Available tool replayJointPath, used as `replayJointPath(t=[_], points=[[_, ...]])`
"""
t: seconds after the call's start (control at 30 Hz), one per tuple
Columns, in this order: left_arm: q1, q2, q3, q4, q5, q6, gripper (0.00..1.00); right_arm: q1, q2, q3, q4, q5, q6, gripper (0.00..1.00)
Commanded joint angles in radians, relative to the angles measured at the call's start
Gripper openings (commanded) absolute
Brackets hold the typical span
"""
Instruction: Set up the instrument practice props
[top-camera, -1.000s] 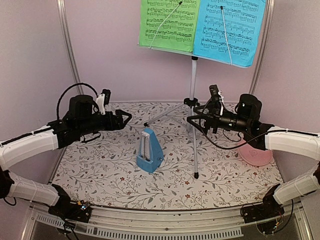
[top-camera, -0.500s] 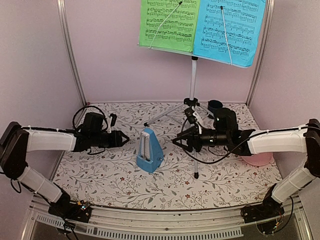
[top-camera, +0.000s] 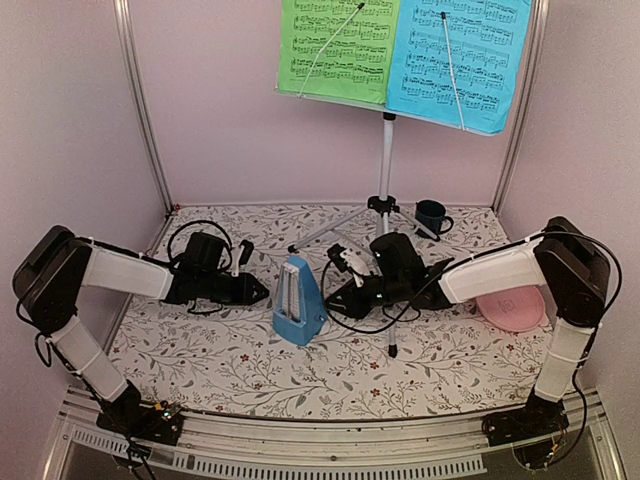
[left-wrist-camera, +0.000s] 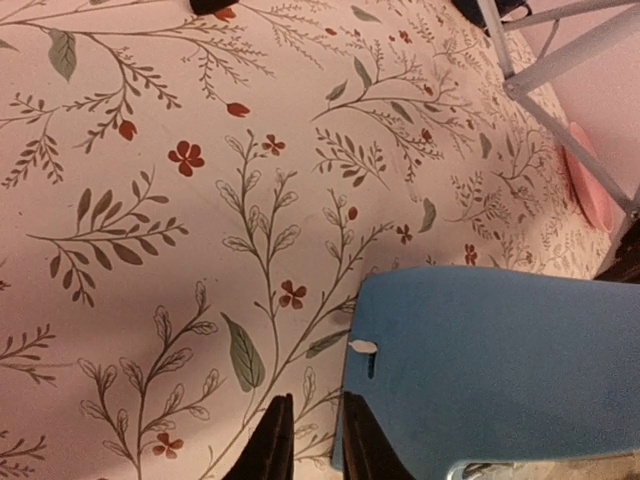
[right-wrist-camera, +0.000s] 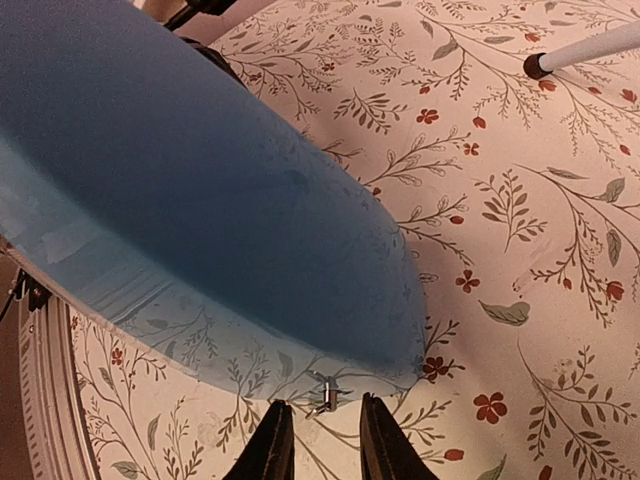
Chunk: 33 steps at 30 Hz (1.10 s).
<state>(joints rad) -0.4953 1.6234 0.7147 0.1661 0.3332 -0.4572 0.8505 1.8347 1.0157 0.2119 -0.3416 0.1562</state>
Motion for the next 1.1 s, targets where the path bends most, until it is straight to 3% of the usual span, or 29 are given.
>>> replayJointPath(t=[0.0, 0.37, 0.53, 0.67, 0.83, 1.07], points=[[-0.038, 0.017, -0.007, 0.035, 0.031, 0.017, 0.18, 0.001, 0.048, 0.065, -0.010, 0.017, 0.005, 0.26], [-0.161, -0.011, -0.079, 0.096, 0.012, -0.011, 0.16, 0.001, 0.112, 0.144, -0.014, 0.048, 0.003, 0.26], [-0.198, -0.056, -0.144, 0.180, 0.022, -0.054, 0.17, -0.001, 0.102, 0.142, -0.019, 0.078, -0.008, 0.31], [-0.220, -0.063, -0.169, 0.245, 0.033, -0.079, 0.20, -0.008, 0.062, 0.138, -0.043, 0.093, -0.024, 0.43], [-0.237, -0.047, -0.181, 0.312, 0.066, -0.094, 0.23, -0.014, -0.031, 0.113, -0.078, 0.086, -0.034, 0.73], [-0.229, -0.096, -0.221, 0.355, 0.079, -0.079, 0.26, -0.014, -0.159, 0.071, -0.140, 0.051, -0.030, 1.00]])
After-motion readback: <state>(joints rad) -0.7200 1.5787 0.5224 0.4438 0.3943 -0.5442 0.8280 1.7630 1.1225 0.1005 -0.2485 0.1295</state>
